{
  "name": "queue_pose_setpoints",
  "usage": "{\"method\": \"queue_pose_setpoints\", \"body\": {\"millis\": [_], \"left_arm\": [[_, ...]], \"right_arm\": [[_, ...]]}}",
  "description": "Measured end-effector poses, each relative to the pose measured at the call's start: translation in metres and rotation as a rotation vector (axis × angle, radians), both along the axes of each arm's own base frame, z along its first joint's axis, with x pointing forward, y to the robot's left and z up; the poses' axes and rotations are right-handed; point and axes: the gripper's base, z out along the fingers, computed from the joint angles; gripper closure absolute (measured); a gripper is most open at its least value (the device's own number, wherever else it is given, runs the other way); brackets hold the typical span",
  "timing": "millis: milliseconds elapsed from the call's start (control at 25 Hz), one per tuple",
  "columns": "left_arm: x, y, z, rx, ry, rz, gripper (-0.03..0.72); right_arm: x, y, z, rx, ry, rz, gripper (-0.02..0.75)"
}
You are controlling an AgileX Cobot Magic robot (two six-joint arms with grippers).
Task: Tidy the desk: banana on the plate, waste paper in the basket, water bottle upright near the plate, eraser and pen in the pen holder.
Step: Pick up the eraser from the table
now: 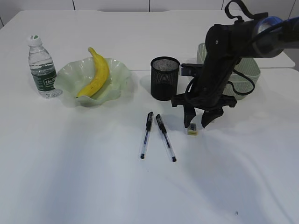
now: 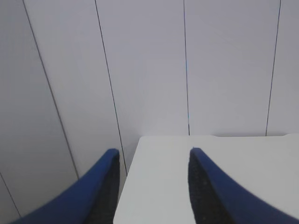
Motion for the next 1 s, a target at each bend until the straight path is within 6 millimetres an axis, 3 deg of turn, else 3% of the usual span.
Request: {"method": "queue_pose_setpoints", "body": {"millis": [320,1000], "left_arm": [[0.0,0.0,-0.001,0.002,0.007,0.002,0.351],[0.0,0.001,-0.001,0.014,0.014,0.017,0.351]], "right_arm": [[-0.001,0.008,-0.016,-0.022,0.039,0.025,0.353],[0.009,0.01,-0.011,-0.09,0.01,0.072,0.353]]}}
